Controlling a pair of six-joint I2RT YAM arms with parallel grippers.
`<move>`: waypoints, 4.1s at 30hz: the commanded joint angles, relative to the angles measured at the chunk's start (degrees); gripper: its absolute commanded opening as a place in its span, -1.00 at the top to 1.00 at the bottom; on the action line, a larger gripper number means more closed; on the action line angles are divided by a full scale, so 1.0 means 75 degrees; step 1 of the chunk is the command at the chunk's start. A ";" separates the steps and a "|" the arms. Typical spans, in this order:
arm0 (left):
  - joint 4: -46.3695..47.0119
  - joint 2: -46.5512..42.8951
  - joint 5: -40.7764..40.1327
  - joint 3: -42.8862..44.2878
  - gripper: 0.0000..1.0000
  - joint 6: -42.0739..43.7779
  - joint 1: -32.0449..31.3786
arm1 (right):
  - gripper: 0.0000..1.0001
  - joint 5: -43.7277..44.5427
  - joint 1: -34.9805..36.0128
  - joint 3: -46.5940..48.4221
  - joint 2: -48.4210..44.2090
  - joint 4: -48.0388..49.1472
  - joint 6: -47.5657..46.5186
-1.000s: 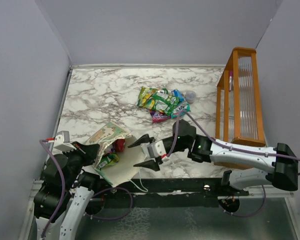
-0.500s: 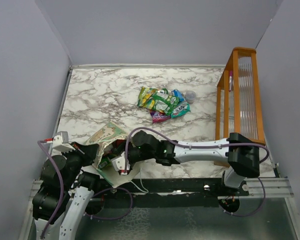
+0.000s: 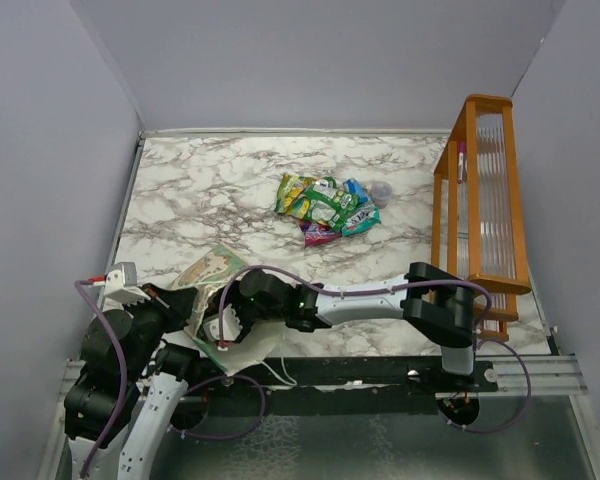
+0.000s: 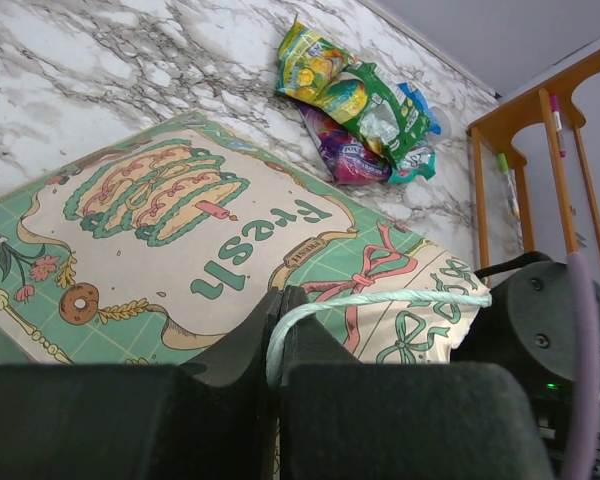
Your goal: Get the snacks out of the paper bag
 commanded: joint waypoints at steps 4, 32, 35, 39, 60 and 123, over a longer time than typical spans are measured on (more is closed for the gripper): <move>-0.0099 0.0111 -0.0227 0.0266 1.00 -0.0006 -0.0035 | -0.08 0.0754 0.0043 0.0579 0.0777 0.0573 -0.0260; 0.0017 0.0068 -0.0231 0.0101 1.00 -0.0018 -0.0035 | 0.97 -0.0523 0.0041 -0.1541 -0.2804 0.0783 0.1546; -0.0006 0.0043 -0.0251 0.0090 1.00 -0.0016 -0.0033 | 0.98 -0.0811 0.0049 -0.1798 -0.3515 0.0497 0.1629; -0.0012 0.0032 -0.0261 0.0056 1.00 0.0008 -0.0035 | 0.97 -0.1270 0.0040 -0.2147 -0.4487 0.0378 0.1733; -0.0094 -0.0004 -0.0263 0.0122 1.00 -0.0084 -0.0032 | 0.97 0.2603 0.0031 -0.2988 -0.7037 0.3046 0.2390; -0.0150 0.0096 -0.0270 0.0230 1.00 -0.0030 -0.0035 | 0.39 0.1765 -0.4999 -0.2037 -0.1913 0.1382 0.4460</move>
